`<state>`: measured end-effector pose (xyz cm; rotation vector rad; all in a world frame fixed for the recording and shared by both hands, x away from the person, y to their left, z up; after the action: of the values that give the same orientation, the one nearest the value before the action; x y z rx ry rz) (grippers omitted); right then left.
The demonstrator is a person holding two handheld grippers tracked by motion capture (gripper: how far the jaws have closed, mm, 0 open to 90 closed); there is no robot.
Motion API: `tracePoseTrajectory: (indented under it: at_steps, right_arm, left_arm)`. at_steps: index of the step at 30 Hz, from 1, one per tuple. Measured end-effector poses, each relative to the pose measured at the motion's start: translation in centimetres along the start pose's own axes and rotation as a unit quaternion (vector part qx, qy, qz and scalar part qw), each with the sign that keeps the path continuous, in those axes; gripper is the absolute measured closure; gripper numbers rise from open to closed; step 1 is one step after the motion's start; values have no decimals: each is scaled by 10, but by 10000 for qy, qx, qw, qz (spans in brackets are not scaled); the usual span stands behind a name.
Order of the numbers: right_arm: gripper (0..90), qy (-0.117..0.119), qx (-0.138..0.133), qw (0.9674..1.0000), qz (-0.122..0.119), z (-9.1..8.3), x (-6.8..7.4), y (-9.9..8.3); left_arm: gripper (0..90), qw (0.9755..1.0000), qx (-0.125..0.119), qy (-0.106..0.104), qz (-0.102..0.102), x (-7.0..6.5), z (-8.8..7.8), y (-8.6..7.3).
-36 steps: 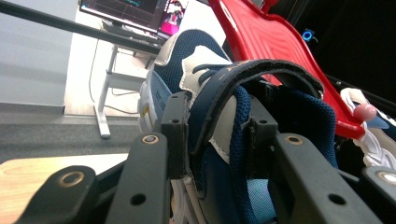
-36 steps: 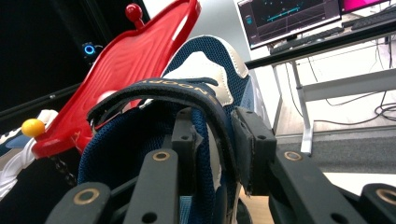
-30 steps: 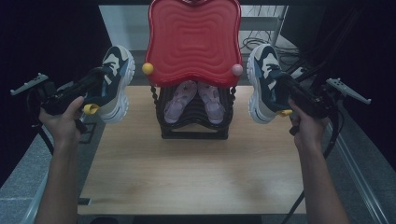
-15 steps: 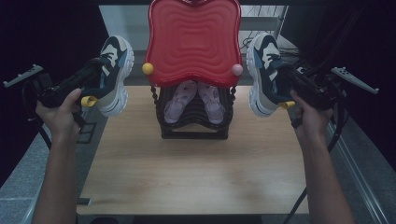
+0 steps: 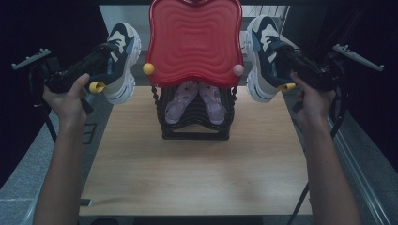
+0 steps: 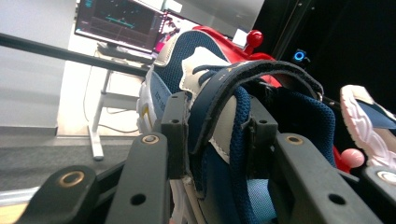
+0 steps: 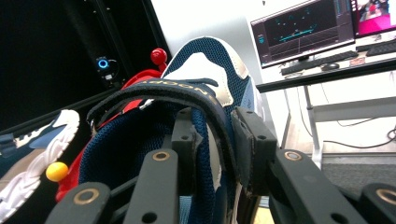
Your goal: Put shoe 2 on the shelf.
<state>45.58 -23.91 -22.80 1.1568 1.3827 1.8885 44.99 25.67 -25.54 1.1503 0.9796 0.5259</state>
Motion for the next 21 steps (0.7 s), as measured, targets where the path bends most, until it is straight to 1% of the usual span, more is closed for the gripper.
tracePoseTrajectory:
  at_steps: [2,5,10,12,16,18,19,20,21]
  right_arm:
    - [713,32,18,10000,48,5,3,3]
    - [713,51,38,10000,24,9,7,7]
    - [714,145,40,9999,20,17,21,14]
    - [714,210,60,9998,6,21,29,17]
    - [713,269,78,9996,-7,30,40,21]
    - [713,303,111,9995,-50,36,46,23]
    - [714,316,115,9994,-75,39,50,24]
    - [713,326,129,9994,-68,41,52,24]
    - [713,335,143,9993,-86,44,54,25]
  left_arm:
    - [675,10000,-25,-40,20,-5,2,3]
    - [675,9999,-28,-63,78,-11,6,9]
    - [675,9999,-22,-135,37,-20,15,15]
    - [675,9999,3,-142,41,-23,20,16]
    - [675,9999,-5,-156,-12,-29,29,19]
    - [675,9999,27,-157,30,-33,34,20]
    - [675,9999,27,-157,30,-33,34,20]
    - [675,9998,68,-167,64,-37,39,20]
    - [675,9998,71,-184,48,-39,43,20]
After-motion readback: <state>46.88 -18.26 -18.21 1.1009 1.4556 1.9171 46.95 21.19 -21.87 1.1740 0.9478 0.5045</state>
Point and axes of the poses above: each handheld gripper's, and its own axes: z roughly forward along the jaws, y roughly out of its top, x roughly to its left, the point moved 10 cm from there along z, roughly forward along the jaws, and after that the axes turned 6 degrees about -x, right-handed, at the moved point
